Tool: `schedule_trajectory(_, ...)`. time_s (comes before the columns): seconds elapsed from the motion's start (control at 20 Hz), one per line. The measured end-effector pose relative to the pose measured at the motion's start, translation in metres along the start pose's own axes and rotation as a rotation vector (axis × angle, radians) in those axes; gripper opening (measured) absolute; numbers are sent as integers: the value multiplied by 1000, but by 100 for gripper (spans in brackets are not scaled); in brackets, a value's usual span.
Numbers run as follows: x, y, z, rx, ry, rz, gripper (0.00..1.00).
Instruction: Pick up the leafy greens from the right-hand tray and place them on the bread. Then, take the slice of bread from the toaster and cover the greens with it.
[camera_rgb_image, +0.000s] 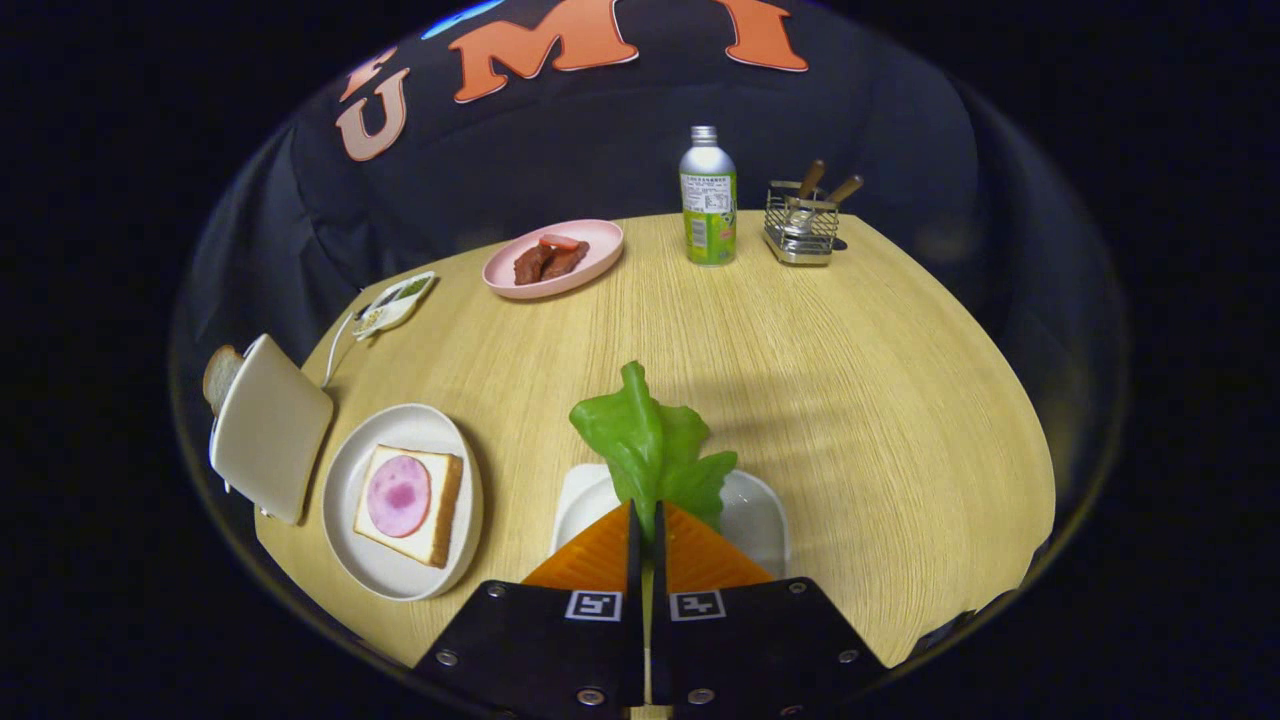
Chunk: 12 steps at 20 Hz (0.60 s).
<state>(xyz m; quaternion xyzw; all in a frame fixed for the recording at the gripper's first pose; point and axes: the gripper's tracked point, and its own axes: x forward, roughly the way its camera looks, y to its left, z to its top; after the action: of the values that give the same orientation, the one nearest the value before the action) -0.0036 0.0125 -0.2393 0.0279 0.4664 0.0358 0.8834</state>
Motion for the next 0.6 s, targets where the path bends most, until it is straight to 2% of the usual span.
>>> schedule_trajectory(0.25, -16, 37, 17, -45, -48, 80, 3)
schedule_trajectory(0.6, -16, 92, 18, -124, -60, 163, 3)
